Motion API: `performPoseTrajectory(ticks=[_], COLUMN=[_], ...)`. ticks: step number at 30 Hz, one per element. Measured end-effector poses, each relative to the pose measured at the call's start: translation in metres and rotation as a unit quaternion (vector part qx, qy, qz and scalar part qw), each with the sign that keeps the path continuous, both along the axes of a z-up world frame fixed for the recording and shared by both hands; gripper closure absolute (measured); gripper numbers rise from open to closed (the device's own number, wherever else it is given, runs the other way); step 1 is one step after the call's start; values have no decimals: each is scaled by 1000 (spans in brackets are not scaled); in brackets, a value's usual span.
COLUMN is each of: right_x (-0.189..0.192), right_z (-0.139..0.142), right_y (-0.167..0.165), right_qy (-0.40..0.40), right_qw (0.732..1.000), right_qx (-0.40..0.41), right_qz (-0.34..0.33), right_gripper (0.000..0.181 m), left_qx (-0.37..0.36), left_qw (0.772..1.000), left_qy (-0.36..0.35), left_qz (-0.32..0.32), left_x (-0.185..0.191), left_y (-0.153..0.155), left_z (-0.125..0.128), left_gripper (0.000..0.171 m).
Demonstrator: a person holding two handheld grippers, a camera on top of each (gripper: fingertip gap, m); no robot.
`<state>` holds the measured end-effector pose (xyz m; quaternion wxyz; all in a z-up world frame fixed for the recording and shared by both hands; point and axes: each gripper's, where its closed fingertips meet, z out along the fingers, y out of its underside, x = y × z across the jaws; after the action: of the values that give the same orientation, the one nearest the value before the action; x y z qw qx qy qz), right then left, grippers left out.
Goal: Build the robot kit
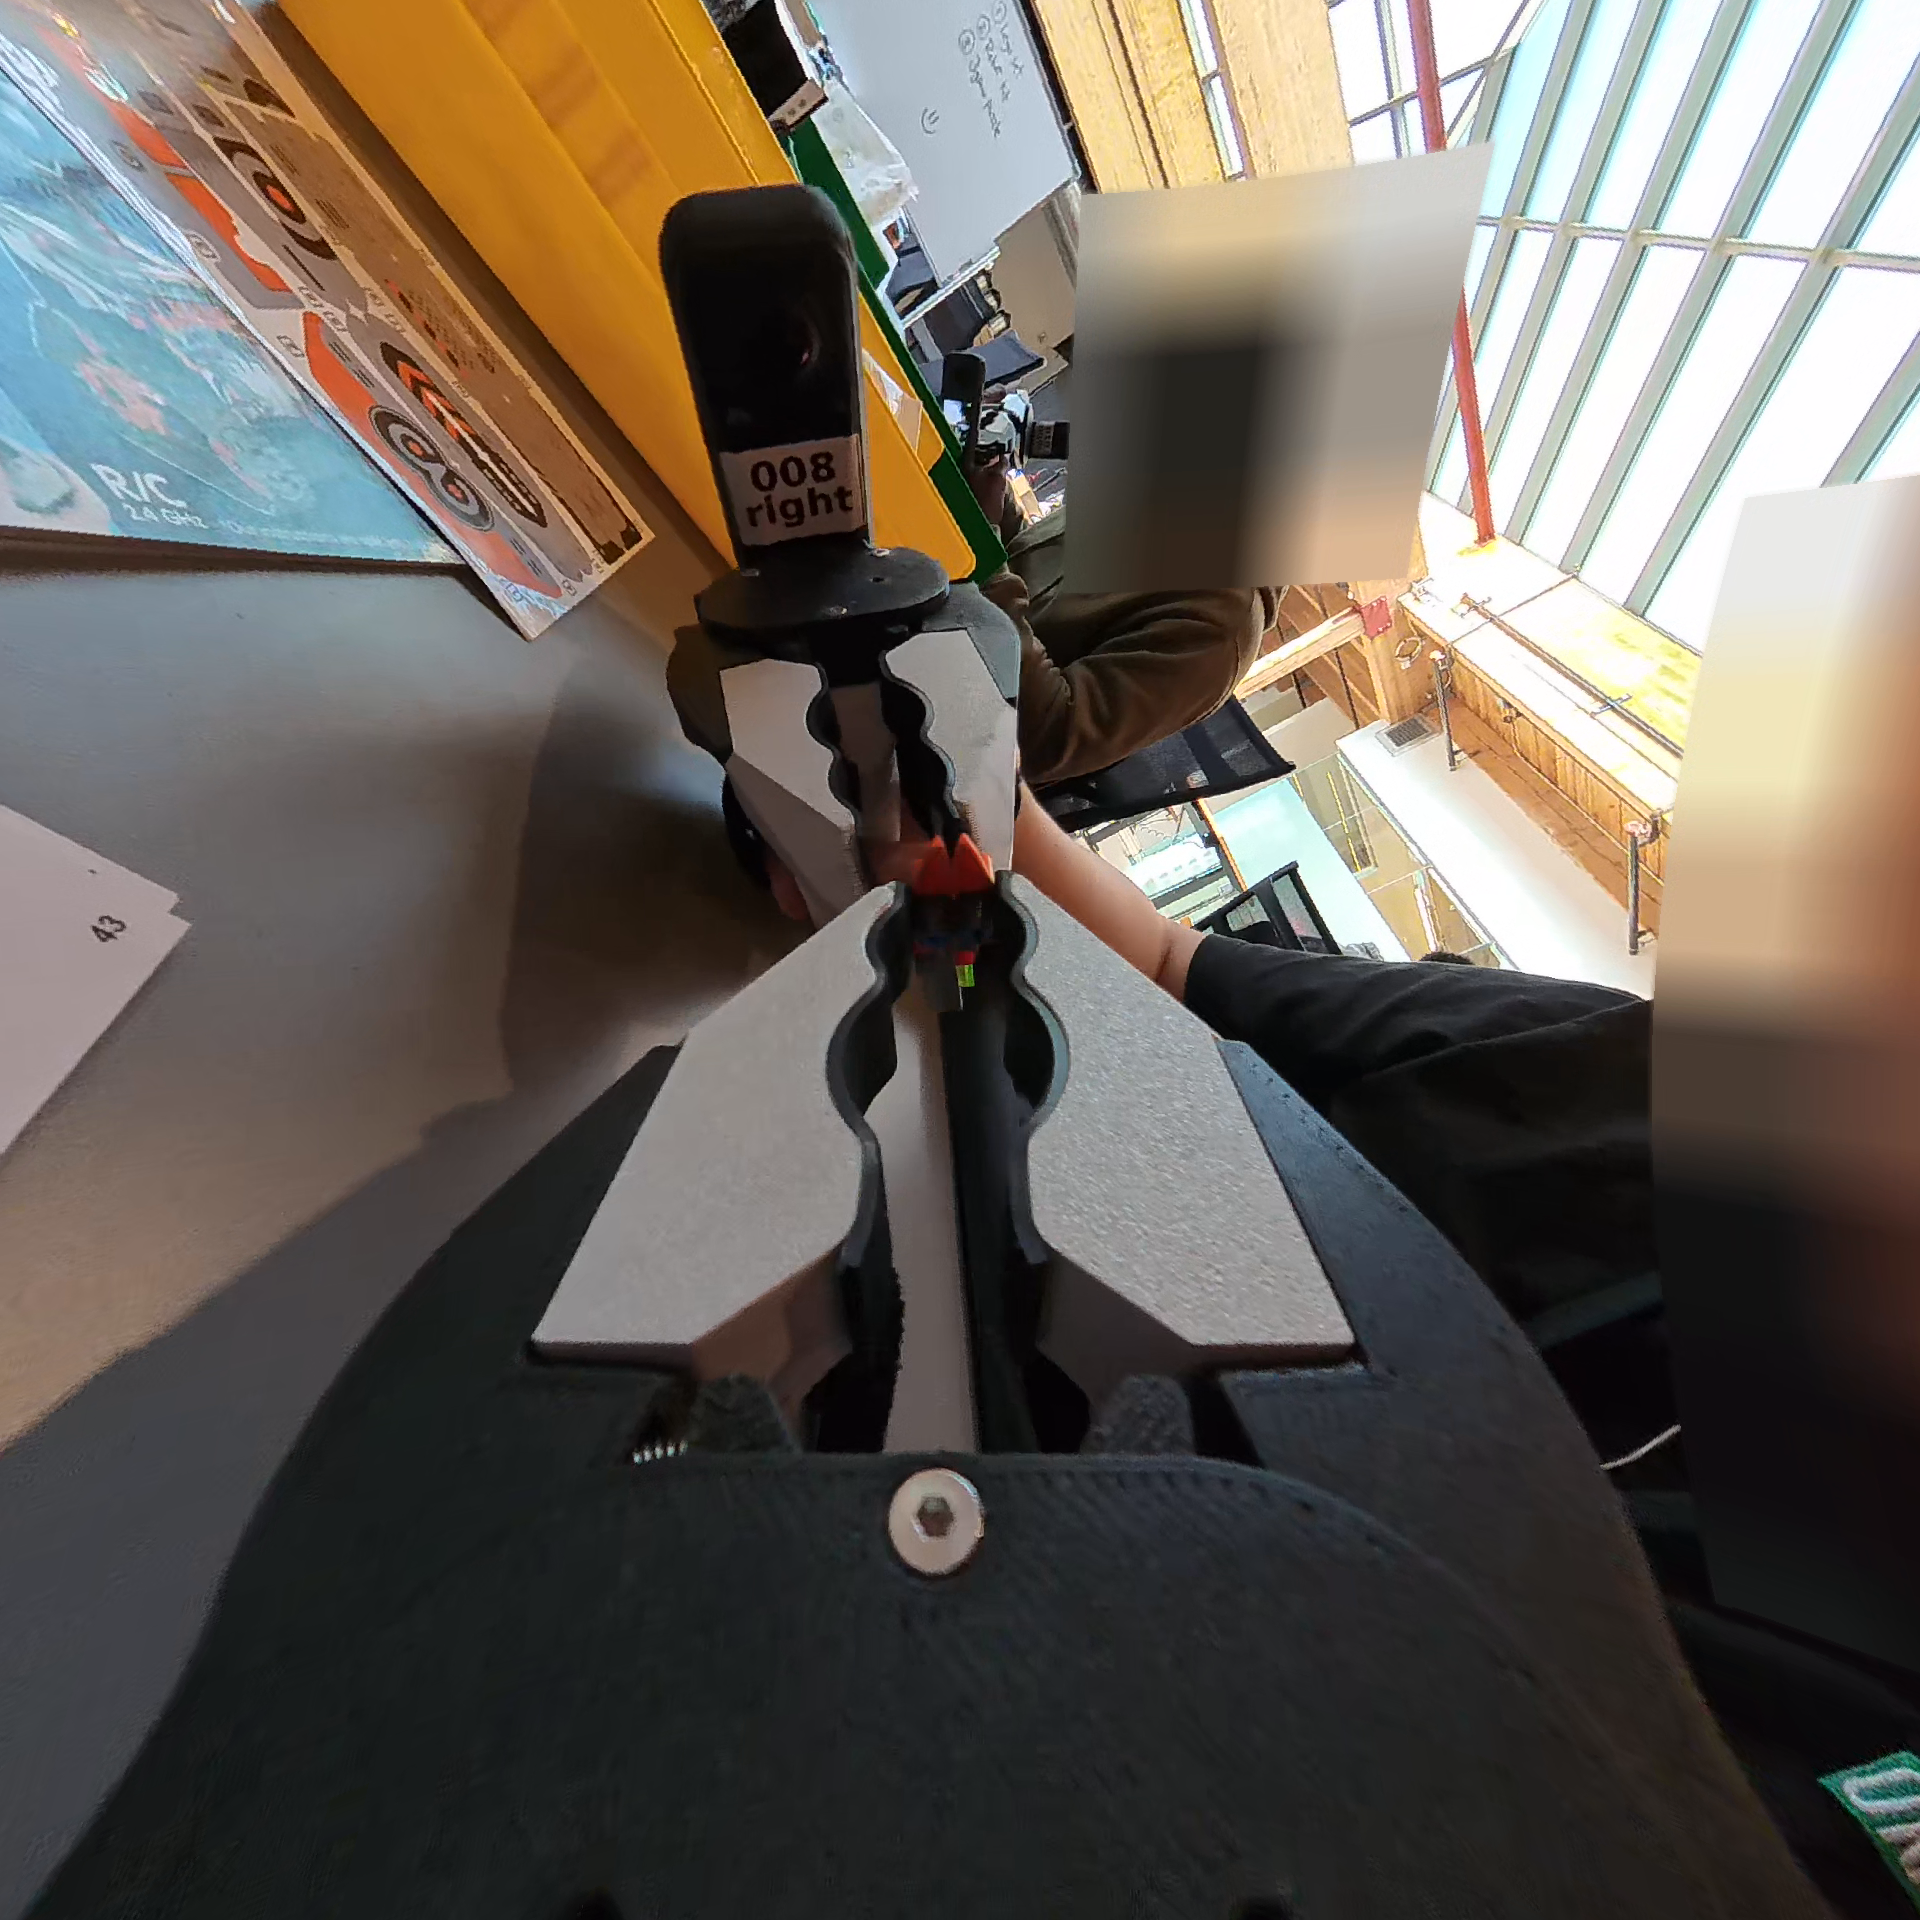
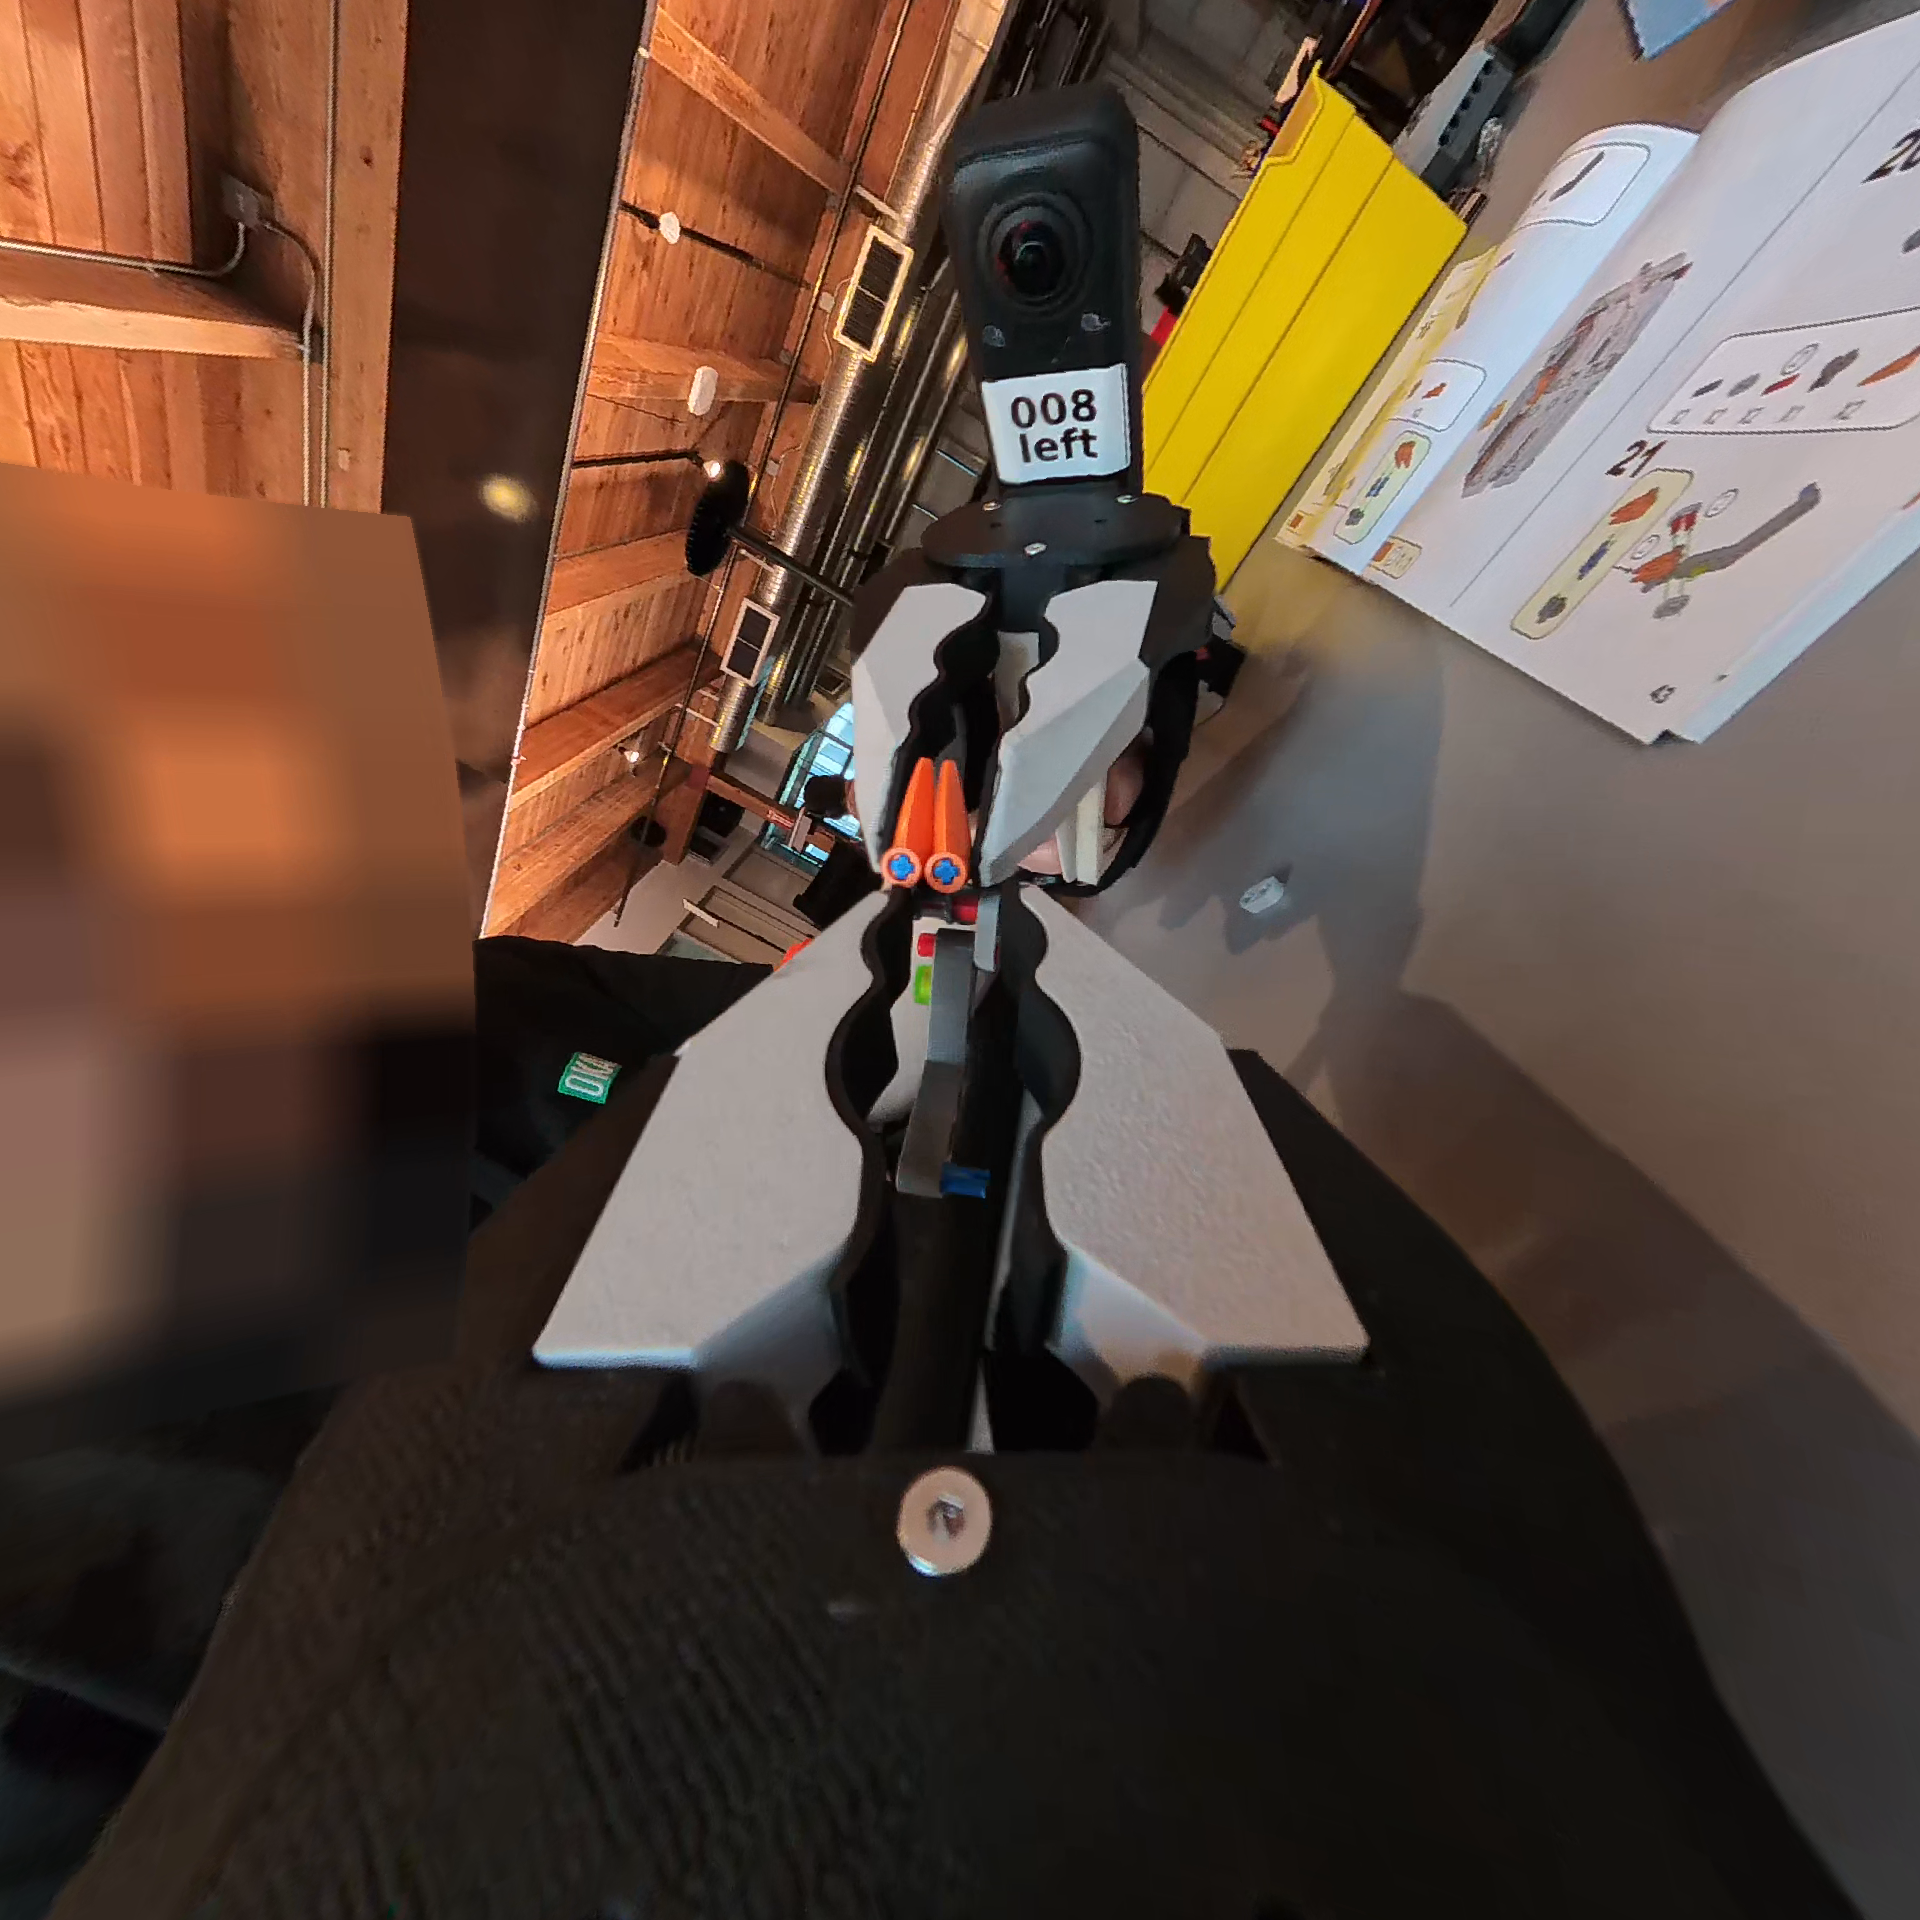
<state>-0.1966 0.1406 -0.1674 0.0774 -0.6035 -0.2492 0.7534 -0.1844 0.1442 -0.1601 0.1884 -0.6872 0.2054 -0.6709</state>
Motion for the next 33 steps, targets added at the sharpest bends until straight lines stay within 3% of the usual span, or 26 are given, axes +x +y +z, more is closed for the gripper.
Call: performPoseTrajectory(ticks=[19, 33], right_x=[1, 0], right_z=[12, 13], right_y=[1, 4], right_qy=[36, 16], right_qw=[999, 997], right_qx=[-3, 63], right_qz=[-7, -36], right_gripper=[165, 165], left_qx=[11, 5], left_qw=[999, 999], left_qy=[-30, -42], left_qz=[5, 21], left_x=[1, 0], left_y=[0, 5], left_z=[12, 14], left_gripper=[159, 159])
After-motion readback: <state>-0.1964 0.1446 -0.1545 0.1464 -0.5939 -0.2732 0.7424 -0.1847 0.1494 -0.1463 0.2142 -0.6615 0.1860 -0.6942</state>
